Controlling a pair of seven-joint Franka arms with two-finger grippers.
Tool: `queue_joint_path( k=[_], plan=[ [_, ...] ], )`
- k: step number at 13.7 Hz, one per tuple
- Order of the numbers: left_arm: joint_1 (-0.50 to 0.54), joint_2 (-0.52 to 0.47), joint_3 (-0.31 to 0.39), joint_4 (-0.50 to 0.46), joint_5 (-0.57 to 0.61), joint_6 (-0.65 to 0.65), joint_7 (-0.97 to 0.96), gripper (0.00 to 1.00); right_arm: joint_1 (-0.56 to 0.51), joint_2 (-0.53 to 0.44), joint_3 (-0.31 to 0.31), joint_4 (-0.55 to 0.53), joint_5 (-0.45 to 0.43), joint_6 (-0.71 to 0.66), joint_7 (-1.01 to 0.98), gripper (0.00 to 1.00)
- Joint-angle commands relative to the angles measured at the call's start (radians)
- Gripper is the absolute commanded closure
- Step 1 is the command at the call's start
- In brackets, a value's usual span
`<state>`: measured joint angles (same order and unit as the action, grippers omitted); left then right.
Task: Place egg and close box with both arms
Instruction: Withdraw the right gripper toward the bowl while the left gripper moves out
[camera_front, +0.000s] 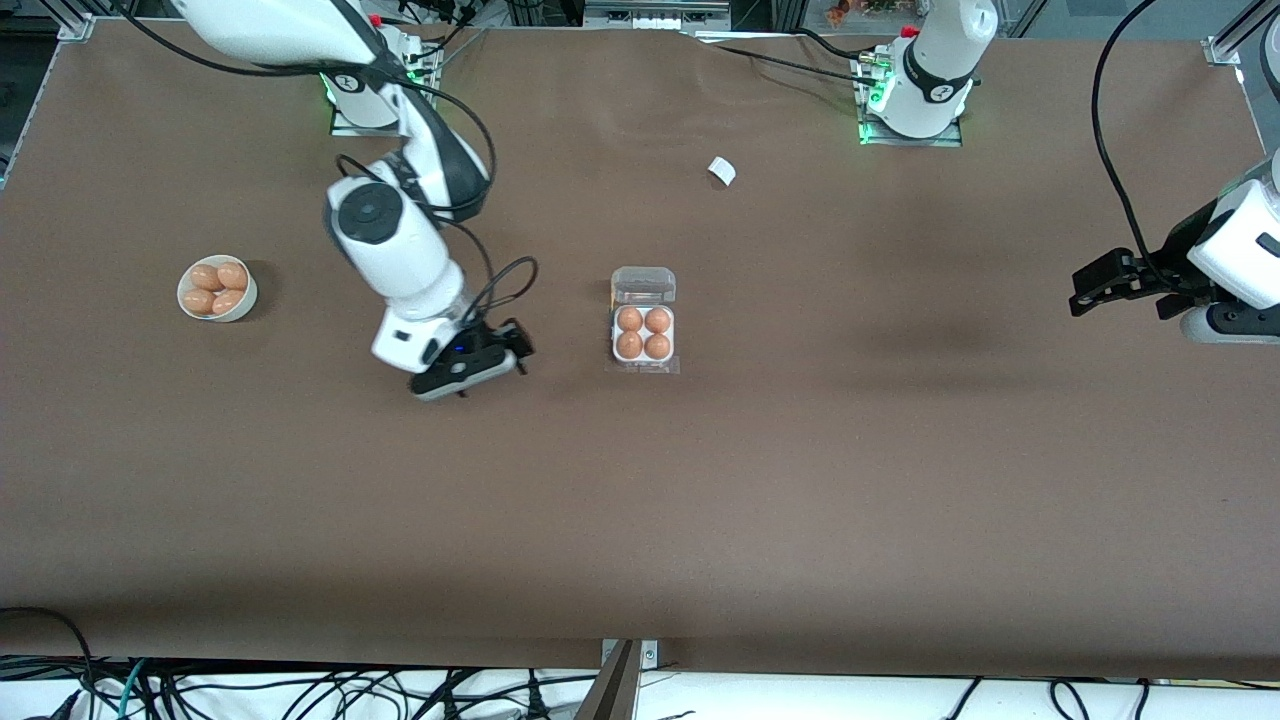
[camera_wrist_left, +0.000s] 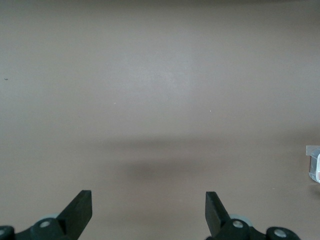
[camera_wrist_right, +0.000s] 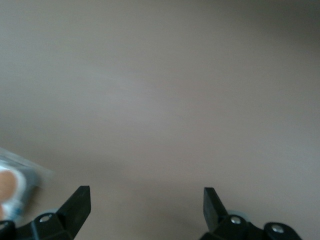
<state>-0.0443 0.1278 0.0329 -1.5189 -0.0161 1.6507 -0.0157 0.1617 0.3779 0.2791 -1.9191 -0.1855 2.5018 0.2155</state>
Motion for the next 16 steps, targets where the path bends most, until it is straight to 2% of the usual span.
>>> queue_joint_path(
  k=[1, 3, 5, 6, 8, 9, 10, 12, 13, 14, 16],
  plan=[
    [0.001, 0.019, 0.004, 0.019, -0.005, -0.003, 0.0, 0.15, -0.01, -0.082, -0.073, -0.026, 0.017, -0.137, -0.018, 0.0],
    [0.003, 0.029, 0.005, 0.017, -0.005, -0.005, -0.004, 0.34, -0.01, -0.125, -0.139, -0.024, 0.03, -0.245, -0.018, 0.0],
    [0.004, 0.03, 0.005, 0.016, -0.005, -0.021, -0.004, 0.61, -0.011, -0.177, -0.204, -0.024, 0.06, -0.328, -0.019, 0.0],
    [0.01, 0.041, 0.004, 0.016, -0.005, -0.043, -0.004, 0.74, -0.04, -0.203, -0.215, -0.023, 0.061, -0.369, -0.019, 0.0],
    [0.011, 0.052, 0.002, 0.016, -0.011, -0.086, 0.0, 0.81, -0.067, -0.246, -0.233, 0.004, 0.063, -0.464, -0.021, 0.0],
    [0.011, 0.062, 0.001, 0.016, -0.019, -0.109, 0.005, 0.82, -0.068, -0.252, -0.254, 0.052, 0.069, -0.557, -0.021, 0.0],
    [0.009, 0.07, -0.001, 0.014, -0.019, -0.133, 0.006, 0.89, -0.07, -0.252, -0.267, 0.119, 0.075, -0.665, -0.021, 0.0],
    [0.001, 0.101, -0.004, 0.014, -0.019, -0.192, 0.01, 0.92, -0.108, -0.246, -0.267, 0.248, 0.093, -0.837, -0.053, 0.0],
    [-0.003, 0.117, -0.004, 0.014, -0.019, -0.216, 0.011, 0.98, -0.11, -0.257, -0.282, 0.285, 0.101, -0.881, -0.089, 0.0],
    [-0.005, 0.133, -0.007, 0.014, -0.022, -0.256, 0.011, 1.0, -0.11, -0.275, -0.302, 0.314, 0.107, -0.911, -0.125, 0.0],
    [-0.009, 0.176, -0.007, 0.014, -0.083, -0.319, 0.011, 1.0, -0.131, -0.335, -0.31, 0.324, 0.107, -0.951, -0.143, 0.0]
  ],
)
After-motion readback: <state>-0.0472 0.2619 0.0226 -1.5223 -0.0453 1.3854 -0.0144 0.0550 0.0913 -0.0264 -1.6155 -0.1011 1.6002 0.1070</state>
